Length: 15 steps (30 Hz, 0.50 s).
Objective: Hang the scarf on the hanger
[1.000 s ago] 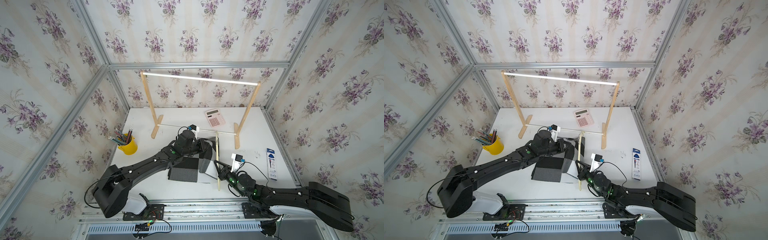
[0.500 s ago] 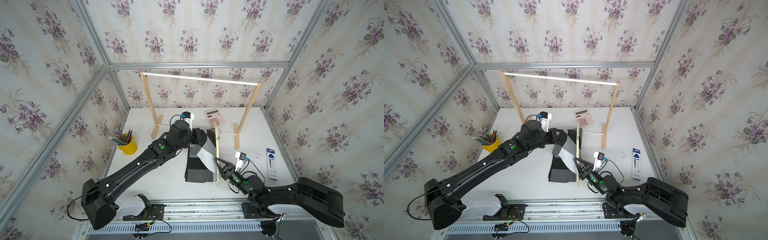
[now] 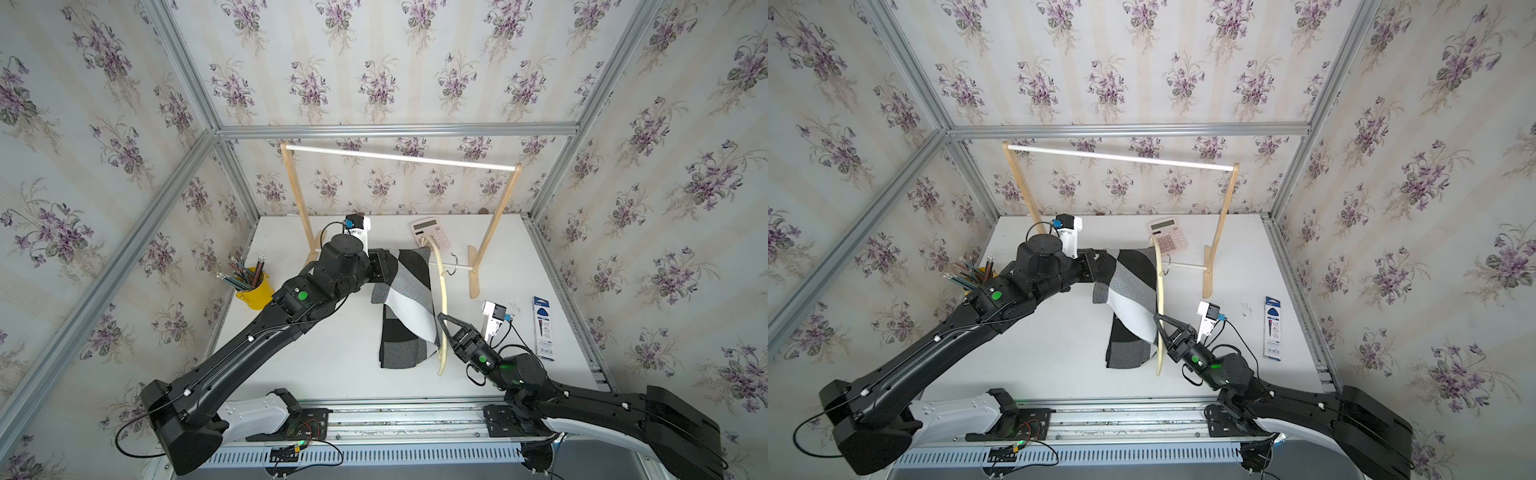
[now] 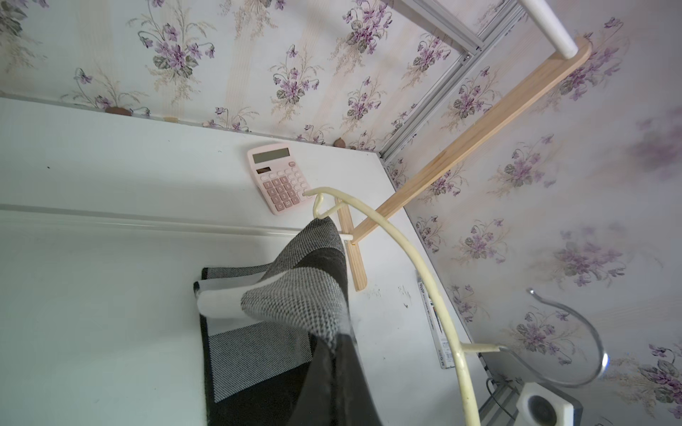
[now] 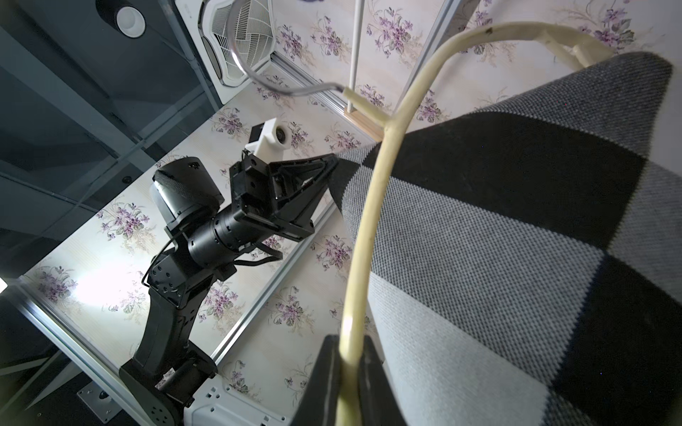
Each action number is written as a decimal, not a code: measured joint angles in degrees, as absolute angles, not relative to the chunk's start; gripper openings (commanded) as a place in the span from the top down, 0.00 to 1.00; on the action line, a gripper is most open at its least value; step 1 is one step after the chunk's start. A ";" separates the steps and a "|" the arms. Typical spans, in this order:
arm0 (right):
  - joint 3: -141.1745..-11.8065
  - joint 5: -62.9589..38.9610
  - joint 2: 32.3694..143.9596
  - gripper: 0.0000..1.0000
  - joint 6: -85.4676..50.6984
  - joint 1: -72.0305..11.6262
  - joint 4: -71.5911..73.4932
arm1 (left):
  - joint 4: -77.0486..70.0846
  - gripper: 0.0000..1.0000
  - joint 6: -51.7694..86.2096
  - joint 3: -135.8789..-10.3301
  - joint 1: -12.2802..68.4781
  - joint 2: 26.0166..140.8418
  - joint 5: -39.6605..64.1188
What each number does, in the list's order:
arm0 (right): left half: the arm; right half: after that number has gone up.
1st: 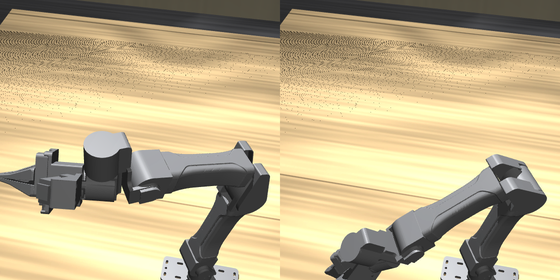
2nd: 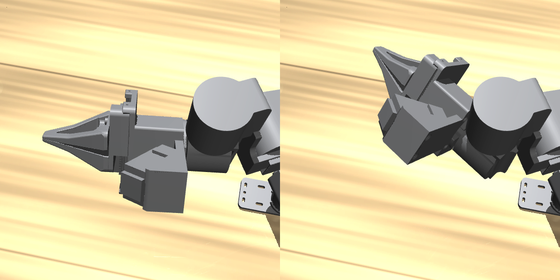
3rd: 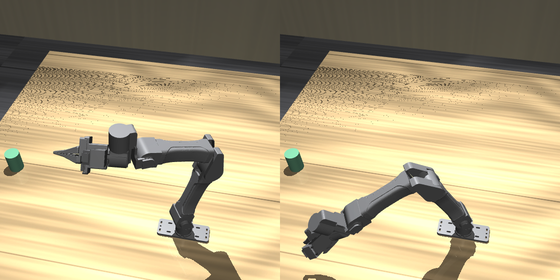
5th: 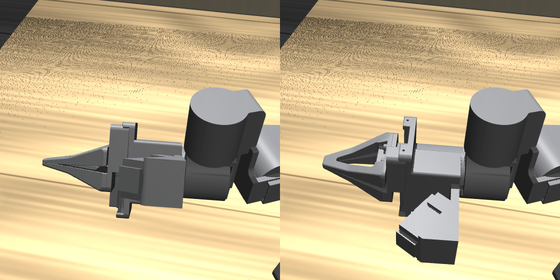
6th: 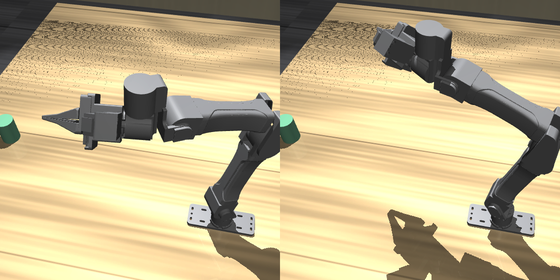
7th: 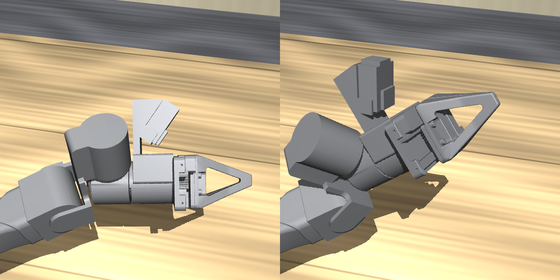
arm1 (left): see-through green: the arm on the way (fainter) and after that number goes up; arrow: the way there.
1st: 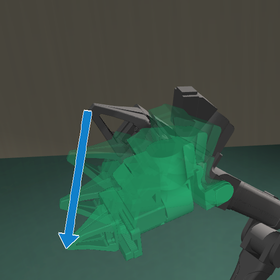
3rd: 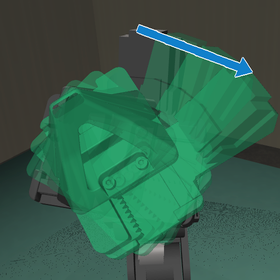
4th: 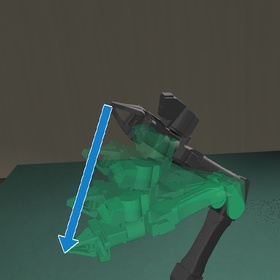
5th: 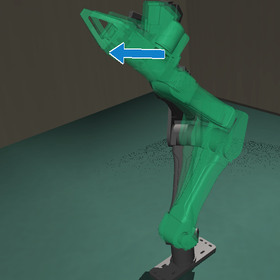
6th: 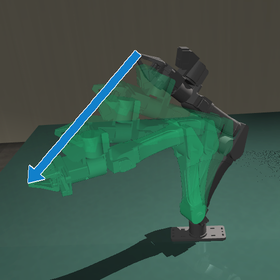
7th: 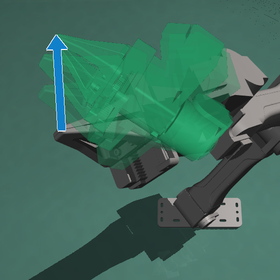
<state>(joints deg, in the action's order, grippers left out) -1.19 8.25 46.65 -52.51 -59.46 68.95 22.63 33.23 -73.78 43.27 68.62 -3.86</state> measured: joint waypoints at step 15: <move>-4.60 7.44 41.87 1.00 -53.52 -59.46 56.21 | 26.00 1.00 31.05 -75.02 42.78 65.19 -7.35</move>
